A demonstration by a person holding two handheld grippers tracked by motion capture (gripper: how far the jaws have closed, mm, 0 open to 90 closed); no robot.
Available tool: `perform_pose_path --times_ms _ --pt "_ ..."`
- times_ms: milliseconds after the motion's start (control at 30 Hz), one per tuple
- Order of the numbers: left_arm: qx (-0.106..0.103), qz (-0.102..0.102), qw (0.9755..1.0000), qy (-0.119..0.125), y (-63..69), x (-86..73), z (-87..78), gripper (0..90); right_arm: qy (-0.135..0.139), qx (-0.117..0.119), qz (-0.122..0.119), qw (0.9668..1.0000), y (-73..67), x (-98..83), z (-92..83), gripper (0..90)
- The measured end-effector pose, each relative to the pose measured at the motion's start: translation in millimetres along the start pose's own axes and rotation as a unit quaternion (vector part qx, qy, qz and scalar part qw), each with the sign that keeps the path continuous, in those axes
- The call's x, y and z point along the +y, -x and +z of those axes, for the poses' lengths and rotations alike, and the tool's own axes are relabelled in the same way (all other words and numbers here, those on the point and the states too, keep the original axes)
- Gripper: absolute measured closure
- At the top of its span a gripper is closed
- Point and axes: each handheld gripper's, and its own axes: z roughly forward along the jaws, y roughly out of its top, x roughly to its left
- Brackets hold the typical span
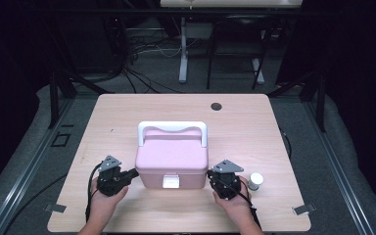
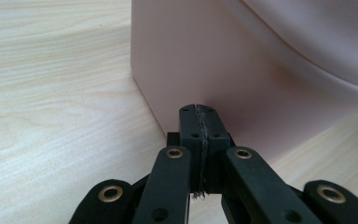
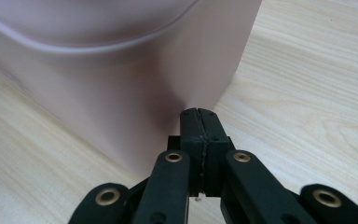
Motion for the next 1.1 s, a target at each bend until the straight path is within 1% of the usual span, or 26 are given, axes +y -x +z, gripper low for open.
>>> perform_pose_path --times_ms 100,200,300,333,567,833,933,1067,1100 --pt "-0.002 0.001 1.0000 -0.002 1.4 -2.0 -2.7 90.0 -0.001 0.002 0.002 1.0000 -2.1 -1.8 -2.7 90.0" --pt "-0.001 0.001 1.0000 -0.001 2.6 -3.5 -4.3 90.0 -0.002 0.003 -0.005 1.0000 -4.7 -4.4 -6.5 90.0" --pt "-0.003 0.002 1.0000 -0.003 4.8 -5.8 -7.0 90.0 -0.003 0.004 -0.005 1.0000 -6.0 -5.5 -8.3 90.0" --pt "-0.005 0.004 1.0000 -0.004 5.7 -6.7 -8.2 90.0 -0.004 0.004 -0.009 0.9999 -6.3 -6.5 -9.8 90.0" --pt "-0.009 0.008 0.9999 -0.008 9.2 -10.2 -12.4 90.0 -0.006 0.003 -0.011 0.9999 -7.7 -8.5 -13.2 90.0" --pt "-0.014 0.007 0.9998 -0.012 13.2 -13.3 -16.2 90.0 -0.009 0.003 -0.017 0.9998 -9.2 -11.4 -18.0 90.0" --pt "-0.018 0.009 0.9997 -0.012 14.6 -14.6 -17.3 90.0 -0.011 0.008 -0.016 0.9998 -10.4 -14.7 -22.8 90.0" --pt "-0.020 0.014 0.9996 -0.015 17.6 -16.1 -19.0 90.0 -0.010 0.009 -0.019 0.9997 -11.2 -17.5 -26.7 90.0" --pt "-0.021 0.021 0.9994 -0.017 18.1 -16.3 -19.6 90.0 -0.013 0.010 -0.018 0.9997 -11.6 -18.2 -27.9 90.0"
